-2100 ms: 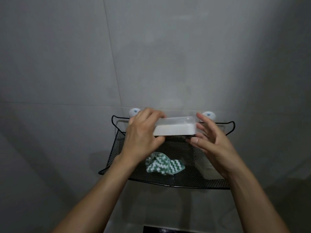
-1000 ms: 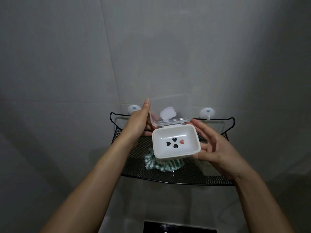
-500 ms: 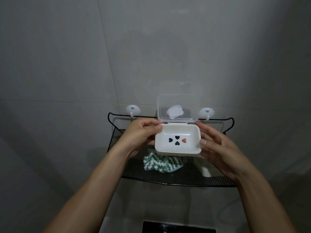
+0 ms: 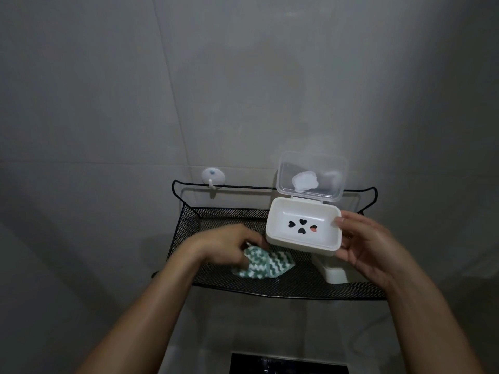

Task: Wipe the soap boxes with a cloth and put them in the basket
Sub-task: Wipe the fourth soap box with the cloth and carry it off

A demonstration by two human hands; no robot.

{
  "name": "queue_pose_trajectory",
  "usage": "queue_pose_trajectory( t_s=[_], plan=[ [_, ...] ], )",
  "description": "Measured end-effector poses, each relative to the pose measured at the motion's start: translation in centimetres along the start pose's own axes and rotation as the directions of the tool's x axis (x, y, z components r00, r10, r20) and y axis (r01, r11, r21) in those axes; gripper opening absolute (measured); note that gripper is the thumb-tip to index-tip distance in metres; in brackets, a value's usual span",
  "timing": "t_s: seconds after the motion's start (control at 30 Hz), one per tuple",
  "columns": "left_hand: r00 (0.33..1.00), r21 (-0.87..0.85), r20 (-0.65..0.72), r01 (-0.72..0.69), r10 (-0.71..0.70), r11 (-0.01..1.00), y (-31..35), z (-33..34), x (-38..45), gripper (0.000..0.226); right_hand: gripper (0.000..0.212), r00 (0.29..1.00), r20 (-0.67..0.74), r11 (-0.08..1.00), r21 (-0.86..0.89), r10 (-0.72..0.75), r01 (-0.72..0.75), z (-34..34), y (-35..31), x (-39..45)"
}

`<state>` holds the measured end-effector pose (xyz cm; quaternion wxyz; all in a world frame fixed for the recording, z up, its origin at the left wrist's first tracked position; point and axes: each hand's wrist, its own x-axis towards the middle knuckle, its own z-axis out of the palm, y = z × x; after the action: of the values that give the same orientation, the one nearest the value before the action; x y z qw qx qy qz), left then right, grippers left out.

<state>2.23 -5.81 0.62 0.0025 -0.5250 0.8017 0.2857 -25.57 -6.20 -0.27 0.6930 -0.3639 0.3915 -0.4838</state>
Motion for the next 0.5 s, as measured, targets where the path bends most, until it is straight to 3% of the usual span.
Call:
queue_pose_trajectory(
  t_s=[0.1,0.2,0.27,0.33,0.4,0.5],
  plan=[
    [0.999,0.025,0.033,0.041,-0.042,0.999,-0.2,0.0,0.0,0.047,0.022,1.000,-0.007,1.000,-0.021,-0.004,0.004,0.2,0.1,-0.2],
    [0.999,0.044,-0.040,0.028,-0.027,0.999,-0.4,-0.2,-0.3,0.027,0.021,1.000,-0.022,1.000,-0.025,-0.013,0.012,0.3,0.2,-0.2],
    [0.988,-0.049,-0.157,0.001,-0.009,0.999,-0.7,-0.5,-0.8,0.017,0.023,0.999,-0.033,1.000,-0.012,-0.011,0.011,0.4,0.2,-0.2],
    [0.956,-0.267,-0.289,-0.029,-0.052,0.963,-0.9,-1.2,-1.6,0.017,0.026,0.999,-0.039,1.000,0.003,-0.006,0.006,0.4,0.2,-0.2],
    [0.867,-0.433,-0.469,-0.061,-0.167,0.899,-1.1,-2.0,-2.4,0.022,0.027,0.999,-0.037,1.000,0.017,-0.003,0.004,0.5,0.2,-0.3],
    [0.643,-0.554,-0.687,-0.164,-0.338,0.816,-0.6,-3.0,-3.0,0.024,0.028,1.000,-0.029,1.000,0.013,-0.013,0.013,0.7,0.2,-0.2]
  ],
)
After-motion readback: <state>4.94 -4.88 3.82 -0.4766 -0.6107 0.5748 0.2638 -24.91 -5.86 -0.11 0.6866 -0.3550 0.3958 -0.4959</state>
